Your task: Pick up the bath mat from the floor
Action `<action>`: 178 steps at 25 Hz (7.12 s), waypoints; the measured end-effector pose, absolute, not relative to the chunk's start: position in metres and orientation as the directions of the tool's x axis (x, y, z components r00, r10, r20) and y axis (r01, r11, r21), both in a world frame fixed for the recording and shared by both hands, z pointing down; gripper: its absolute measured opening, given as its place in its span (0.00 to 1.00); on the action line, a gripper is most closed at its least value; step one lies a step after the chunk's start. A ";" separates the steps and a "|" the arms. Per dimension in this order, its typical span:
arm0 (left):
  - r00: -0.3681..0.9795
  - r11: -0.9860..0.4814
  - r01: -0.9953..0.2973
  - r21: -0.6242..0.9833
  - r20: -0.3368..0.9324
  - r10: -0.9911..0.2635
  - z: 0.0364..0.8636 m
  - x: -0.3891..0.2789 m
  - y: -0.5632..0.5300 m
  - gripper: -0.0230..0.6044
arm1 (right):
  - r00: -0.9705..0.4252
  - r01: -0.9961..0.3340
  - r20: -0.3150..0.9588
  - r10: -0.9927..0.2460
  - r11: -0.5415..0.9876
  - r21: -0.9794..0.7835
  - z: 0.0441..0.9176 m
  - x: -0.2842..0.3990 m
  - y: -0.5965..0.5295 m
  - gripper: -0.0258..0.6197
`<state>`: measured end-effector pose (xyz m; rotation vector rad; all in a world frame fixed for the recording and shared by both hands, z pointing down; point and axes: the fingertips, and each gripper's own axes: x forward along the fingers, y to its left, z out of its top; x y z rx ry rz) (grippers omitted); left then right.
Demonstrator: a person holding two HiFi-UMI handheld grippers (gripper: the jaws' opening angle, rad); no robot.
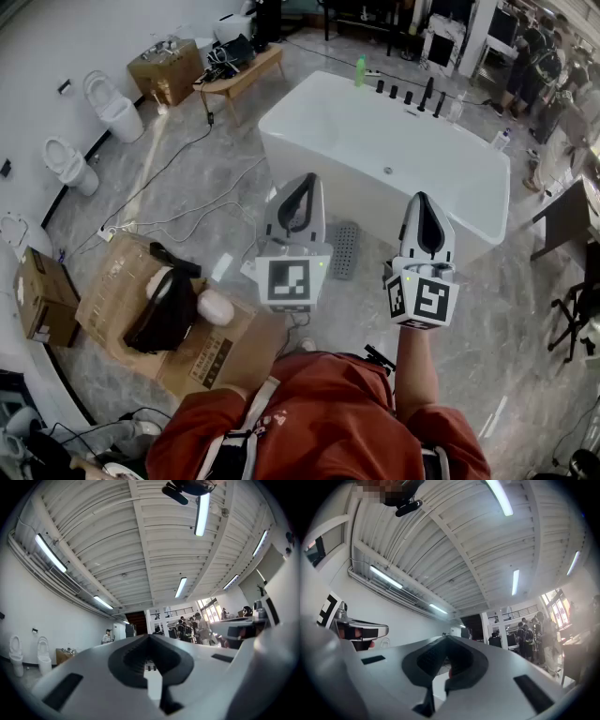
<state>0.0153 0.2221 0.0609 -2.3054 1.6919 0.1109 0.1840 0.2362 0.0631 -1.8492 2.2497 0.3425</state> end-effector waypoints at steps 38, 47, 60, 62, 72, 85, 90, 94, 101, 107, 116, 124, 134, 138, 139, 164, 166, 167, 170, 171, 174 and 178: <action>0.325 -0.304 -0.944 -0.124 -0.207 -0.923 0.081 -0.079 0.172 0.06 | -0.191 -0.980 -0.325 -0.926 0.196 0.020 0.076 0.093 0.196 0.06; 0.320 -0.302 -0.946 -0.119 -0.199 -0.926 0.092 -0.080 0.142 0.06 | -0.197 -0.979 -0.274 -0.941 0.201 0.013 0.092 0.090 0.160 0.06; 0.310 -0.298 -0.950 -0.090 -0.186 -0.932 0.092 -0.060 0.063 0.06 | -0.257 -0.965 -0.232 -0.938 0.262 0.011 0.101 0.102 0.073 0.06; 0.304 -0.290 -0.952 -0.100 -0.183 -0.935 0.089 -0.055 0.048 0.06 | -0.259 -0.965 -0.232 -0.938 0.263 0.014 0.098 0.108 0.059 0.06; 0.263 -0.250 -0.963 -0.099 -0.160 -0.951 0.084 -0.038 -0.018 0.06 | -0.276 -0.959 -0.222 -0.935 0.282 0.003 0.099 0.129 -0.012 0.06; 0.229 -0.212 -0.970 -0.120 -0.160 -0.960 0.082 -0.002 -0.091 0.06 | -0.295 -0.951 -0.233 -0.927 0.308 -0.022 0.097 0.170 -0.092 0.06; 0.224 -0.204 -0.969 -0.138 -0.149 -0.963 0.084 -0.003 -0.105 0.06 | -0.298 -0.950 -0.229 -0.927 0.312 -0.027 0.098 0.169 -0.107 0.06; 0.226 -0.205 -0.968 -0.144 -0.146 -0.963 0.087 -0.007 -0.114 0.06 | -0.292 -0.952 -0.220 -0.931 0.305 -0.029 0.102 0.167 -0.116 0.06; 0.247 -0.234 -0.965 -0.117 -0.119 -0.962 0.102 -0.028 -0.127 0.06 | -0.259 -0.963 -0.198 -0.946 0.268 -0.021 0.113 0.149 -0.124 0.06; 0.249 -0.239 -0.965 -0.109 -0.095 -0.964 0.112 -0.048 -0.139 0.06 | -0.238 -0.970 -0.167 -0.957 0.244 -0.014 0.125 0.132 -0.134 0.06; 0.238 -0.237 -0.969 -0.075 -0.003 -0.971 0.160 -0.088 -0.160 0.06 | -0.219 -0.975 -0.073 -0.973 0.220 -0.007 0.168 0.105 -0.156 0.06; 0.227 -0.232 -0.972 -0.036 0.107 -0.968 0.225 -0.104 -0.179 0.06 | -0.203 -0.979 0.039 -0.978 0.203 0.003 0.226 0.094 -0.175 0.06; 0.247 -0.257 -0.966 -0.021 0.216 -0.945 0.321 -0.104 -0.200 0.06 | -0.190 -0.981 0.152 -0.970 0.192 0.003 0.325 0.088 -0.189 0.06; 0.252 -0.267 -0.964 -0.018 0.271 -0.929 0.368 -0.108 -0.197 0.06 | -0.205 -0.978 0.144 -0.968 0.208 0.007 0.359 0.082 -0.184 0.06; 0.254 -0.270 -0.963 -0.018 0.284 -0.925 0.382 -0.109 -0.196 0.06 | -0.204 -0.978 0.156 -0.966 0.208 0.008 0.372 0.081 -0.181 0.06; 0.288 -0.326 -0.945 -0.014 0.431 -0.855 0.722 -0.110 -0.153 0.06 | -0.249 -0.965 0.335 -0.909 0.261 -0.007 0.718 0.060 -0.145 0.06; 0.277 -0.310 -0.951 -0.002 0.441 -0.853 0.748 -0.113 -0.150 0.06 | -0.245 -0.965 0.346 -0.906 0.261 0.000 0.741 0.063 -0.142 0.06; 0.273 -0.301 -0.953 0.007 0.447 -0.852 0.760 -0.115 -0.147 0.06 | -0.241 -0.966 0.354 -0.904 0.258 0.001 0.752 0.063 -0.140 0.06; 0.250 -0.280 -0.960 0.004 0.461 -0.852 0.794 -0.123 -0.144 0.06 | -0.231 -0.969 0.374 -0.898 0.247 -0.003 0.783 0.063 -0.135 0.06; 0.241 -0.271 -0.963 0.004 0.467 -0.851 0.806 -0.124 -0.144 0.06 | -0.227 -0.970 0.381 -0.896 0.243 -0.006 0.793 0.063 -0.134 0.06; 0.231 -0.266 -0.964 0.003 0.499 -0.835 0.843 -0.126 -0.140 0.06 | -0.219 -0.972 0.411 -0.885 0.236 -0.009 0.827 0.064 -0.129 0.06; 0.240 -0.282 -0.959 0.005 0.541 -0.806 0.890 -0.126 -0.133 0.06 | -0.216 -0.971 0.452 -0.865 0.240 -0.005 0.871 0.066 -0.119 0.06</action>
